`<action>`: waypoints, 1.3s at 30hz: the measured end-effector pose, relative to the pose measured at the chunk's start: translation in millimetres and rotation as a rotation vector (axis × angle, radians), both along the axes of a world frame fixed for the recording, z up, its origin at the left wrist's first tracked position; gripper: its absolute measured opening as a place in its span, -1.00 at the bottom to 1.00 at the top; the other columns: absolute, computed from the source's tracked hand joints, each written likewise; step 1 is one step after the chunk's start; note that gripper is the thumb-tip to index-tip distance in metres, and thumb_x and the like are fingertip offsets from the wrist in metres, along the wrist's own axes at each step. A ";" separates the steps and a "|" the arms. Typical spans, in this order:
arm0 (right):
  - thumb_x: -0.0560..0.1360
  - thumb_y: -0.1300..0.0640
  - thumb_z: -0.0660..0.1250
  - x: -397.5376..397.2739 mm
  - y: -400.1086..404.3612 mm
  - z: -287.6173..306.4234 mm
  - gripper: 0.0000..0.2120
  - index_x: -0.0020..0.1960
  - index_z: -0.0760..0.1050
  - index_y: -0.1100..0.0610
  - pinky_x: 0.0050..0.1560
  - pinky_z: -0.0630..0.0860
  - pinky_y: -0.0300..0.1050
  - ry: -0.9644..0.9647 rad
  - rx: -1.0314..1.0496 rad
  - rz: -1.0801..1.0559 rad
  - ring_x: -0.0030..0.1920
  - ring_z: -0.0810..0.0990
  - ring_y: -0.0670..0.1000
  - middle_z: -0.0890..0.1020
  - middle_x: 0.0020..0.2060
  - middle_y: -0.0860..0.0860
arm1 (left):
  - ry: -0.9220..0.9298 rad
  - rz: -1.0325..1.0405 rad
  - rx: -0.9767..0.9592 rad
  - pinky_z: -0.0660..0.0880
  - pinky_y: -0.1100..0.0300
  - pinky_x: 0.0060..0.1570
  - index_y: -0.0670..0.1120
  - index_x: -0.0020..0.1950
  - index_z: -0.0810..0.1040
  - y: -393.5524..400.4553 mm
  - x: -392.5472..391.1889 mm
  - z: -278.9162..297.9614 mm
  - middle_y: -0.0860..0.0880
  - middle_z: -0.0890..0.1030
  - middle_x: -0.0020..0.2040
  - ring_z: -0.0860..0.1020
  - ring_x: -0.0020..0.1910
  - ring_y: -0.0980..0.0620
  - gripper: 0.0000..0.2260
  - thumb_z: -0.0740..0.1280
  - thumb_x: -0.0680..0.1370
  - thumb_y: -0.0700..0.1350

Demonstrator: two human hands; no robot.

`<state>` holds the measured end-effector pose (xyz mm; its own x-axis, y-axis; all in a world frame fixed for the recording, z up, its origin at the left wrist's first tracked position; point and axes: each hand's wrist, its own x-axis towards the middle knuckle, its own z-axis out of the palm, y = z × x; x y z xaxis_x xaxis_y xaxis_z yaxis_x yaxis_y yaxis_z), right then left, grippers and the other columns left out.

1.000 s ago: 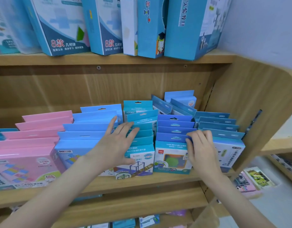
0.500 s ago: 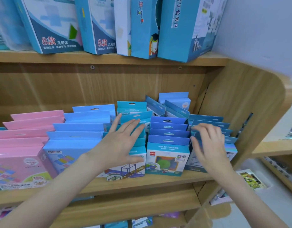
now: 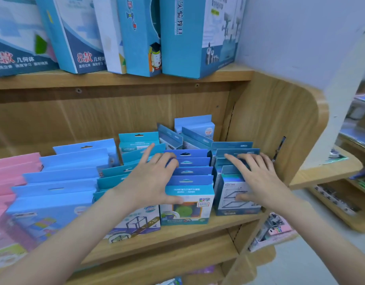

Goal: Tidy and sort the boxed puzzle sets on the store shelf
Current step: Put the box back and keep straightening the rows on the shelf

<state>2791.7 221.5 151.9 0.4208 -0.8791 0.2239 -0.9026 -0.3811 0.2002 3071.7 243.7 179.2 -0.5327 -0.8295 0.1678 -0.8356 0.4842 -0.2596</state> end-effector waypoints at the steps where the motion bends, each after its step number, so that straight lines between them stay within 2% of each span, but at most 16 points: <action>1: 0.15 -0.23 0.52 -2.2 -1.3 -2.8 0.11 0.45 -0.14 -0.11 0.40 0.06 0.17 0.003 -0.028 0.011 0.29 0.32 0.12 0.36 0.29 0.04 | -0.012 0.012 -0.022 -0.18 -0.10 0.38 -0.14 0.24 0.42 -1.5 -2.5 -2.0 -0.09 0.43 0.24 0.43 0.24 -0.09 -0.10 -0.08 0.24 0.52; 3: 0.04 -0.20 0.57 -6.5 -6.4 -9.6 0.12 0.42 0.01 -0.07 0.35 0.17 0.21 -0.019 -0.072 0.025 0.18 0.43 0.15 0.47 0.17 0.06 | -0.019 0.047 -0.037 -0.03 -0.16 0.38 -0.19 0.14 0.47 -4.0 -5.4 -8.2 -0.09 0.50 0.10 0.51 0.09 -0.13 -0.11 -0.07 0.24 0.52; 7: 0.00 -0.22 0.58 -10.9 -14.6 -9.1 0.13 0.42 0.08 -0.03 0.33 0.00 0.11 -0.012 -0.090 0.033 0.15 0.47 0.16 0.49 0.14 0.07 | 0.000 0.101 -0.086 0.20 -0.21 0.30 -0.22 -0.01 0.52 -4.0 -12.9 -13.1 -0.11 0.54 -0.09 0.56 -0.10 -0.15 -0.15 -0.05 0.26 0.51; 10: 0.10 -0.25 0.53 -13.0 -10.0 -5.4 0.13 0.45 -0.08 -0.08 0.37 -0.15 0.07 -0.002 -0.023 0.053 0.28 0.34 0.11 0.38 0.27 0.03 | 0.008 0.114 -0.052 0.16 -0.19 0.33 -0.20 0.02 0.51 -6.2 -12.5 -15.3 -0.11 0.53 -0.06 0.54 -0.06 -0.14 -0.11 -0.10 0.26 0.54; 12: 0.18 -0.27 0.47 -14.8 -6.8 -2.7 0.09 0.44 -0.16 -0.11 0.43 -0.25 0.04 -0.053 0.006 0.086 0.36 0.20 0.05 0.27 0.35 -0.01 | 0.015 0.106 -0.062 0.20 -0.21 0.30 -0.20 0.02 0.51 -5.9 -11.3 -16.4 -0.11 0.54 -0.06 0.55 -0.07 -0.14 -0.13 -0.06 0.28 0.53; 14: 0.23 -0.32 0.39 -12.2 -5.4 6.1 0.00 0.46 -0.09 -0.08 0.43 -0.29 0.03 -0.120 0.043 0.128 0.40 0.11 0.02 0.21 0.37 -0.01 | 0.032 0.115 -0.025 0.16 -0.22 0.31 -0.20 0.06 0.51 -4.7 -9.9 -14.1 -0.12 0.54 -0.01 0.55 -0.01 -0.14 -0.13 -0.06 0.27 0.53; 16: 0.26 -0.40 0.24 -6.8 -8.2 17.2 -0.11 0.45 0.11 -0.01 0.44 -0.22 0.05 -0.239 0.078 0.168 0.38 0.16 0.00 0.26 0.33 0.00 | 0.042 0.111 0.023 -0.07 -0.17 0.38 -0.16 0.21 0.42 -4.4 -8.3 -10.4 -0.09 0.45 0.17 0.45 0.19 -0.11 -0.05 -0.13 0.24 0.57; 18: 0.32 -0.42 0.15 0.7 -16.8 30.6 -0.21 0.38 0.27 0.04 0.45 0.03 0.09 -0.401 0.101 0.196 0.31 0.23 -0.03 0.34 0.26 0.00 | 0.094 0.102 0.061 -0.23 -0.12 0.40 -0.06 0.37 0.25 -4.0 -4.8 -6.8 -0.02 0.28 0.35 0.26 0.35 -0.02 -0.04 -0.16 0.21 0.56; 19: 0.38 -0.37 0.16 6.6 -23.5 38.6 -0.30 0.35 0.32 0.06 0.41 0.15 0.03 -0.465 0.100 0.196 0.28 0.27 -0.03 0.38 0.23 0.00 | 0.136 0.102 0.090 -0.27 -0.10 0.41 -0.02 0.41 0.18 -3.3 -3.7 -4.4 0.01 0.20 0.41 0.18 0.40 0.01 -0.07 -0.14 0.22 0.54; 21: 0.46 -0.17 0.24 21.4 -43.0 53.3 -0.51 0.28 0.40 0.10 0.26 0.25 -0.16 -0.547 0.111 0.152 0.22 0.37 0.00 0.46 0.18 0.02 | 0.182 0.100 0.128 -0.29 -0.08 0.41 0.03 0.45 0.08 -2.5 -4.7 0.4 0.03 0.08 0.47 0.05 0.45 0.04 -0.10 -0.10 0.24 0.52; 23: 0.49 -0.02 0.31 38.3 -68.6 62.9 -0.63 0.21 0.46 0.15 0.11 0.31 -0.26 -0.582 0.171 0.096 0.13 0.47 -0.01 0.54 0.13 0.05 | 0.176 0.105 0.165 -0.31 -0.07 0.40 0.03 0.47 0.04 -4.5 -6.9 3.5 0.00 0.02 0.50 -0.02 0.47 0.03 -0.05 -0.10 0.23 0.56; 25: 0.47 -0.01 0.34 55.8 -91.7 66.8 -0.64 0.16 0.49 0.18 0.02 0.37 -0.27 -0.601 0.314 0.028 0.02 0.51 -0.04 0.59 0.05 0.06 | 0.174 0.122 0.209 -0.34 -0.04 0.40 0.03 0.48 0.03 -9.4 -8.8 5.0 -0.05 -0.01 0.52 -0.07 0.48 0.02 -0.04 -0.13 0.22 0.55; 28: 0.44 0.03 0.39 76.7 -116.5 60.3 -0.65 0.14 0.52 0.21 -0.03 0.41 -0.21 -0.500 0.444 -0.050 -0.03 0.53 -0.01 0.59 -0.03 0.06 | 0.188 0.133 0.257 -0.31 0.04 0.38 0.03 0.50 0.00 -15.3 -6.6 4.9 -0.08 -0.04 0.53 -0.09 0.49 0.04 -0.14 0.03 0.34 0.49; 30: 0.45 0.17 0.40 85.3 -126.0 55.8 -0.74 0.10 0.55 0.24 0.01 0.46 -0.14 -0.496 0.408 -0.081 0.01 0.56 0.05 0.61 0.04 0.11 | 0.169 0.113 0.258 -0.28 0.07 0.39 0.04 0.51 -0.04 -15.3 -4.0 3.7 -0.08 -0.07 0.53 -0.10 0.49 0.03 -0.21 0.12 0.42 0.40; 32: 0.46 0.25 0.36 88.3 -133.9 54.5 -0.79 0.09 0.57 0.25 0.12 0.49 -0.06 -0.579 0.318 -0.134 0.06 0.57 0.12 0.61 0.08 0.15 | 0.148 0.095 0.252 -0.27 0.08 0.39 0.05 0.51 -0.05 -14.1 -1.2 3.1 -0.09 -0.08 0.53 -0.10 0.49 0.03 -0.25 0.14 0.45 0.35; 39: 0.52 0.24 0.25 77.9 -147.7 71.5 -0.81 0.10 0.55 0.14 0.11 0.49 0.00 -0.718 0.098 -0.131 0.07 0.54 0.17 0.59 0.09 0.17 | 0.172 0.089 0.276 -0.28 0.08 0.39 0.09 0.50 -0.07 -14.8 2.7 2.0 -0.05 -0.11 0.53 -0.13 0.49 0.06 -0.25 0.16 0.44 0.34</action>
<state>2869.6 73.8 223.4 0.0898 -0.9422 0.3227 -0.8378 -0.2466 -0.4871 3074.5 228.9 181.2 -0.4398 -0.8980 0.0113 -0.8978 0.4399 0.0196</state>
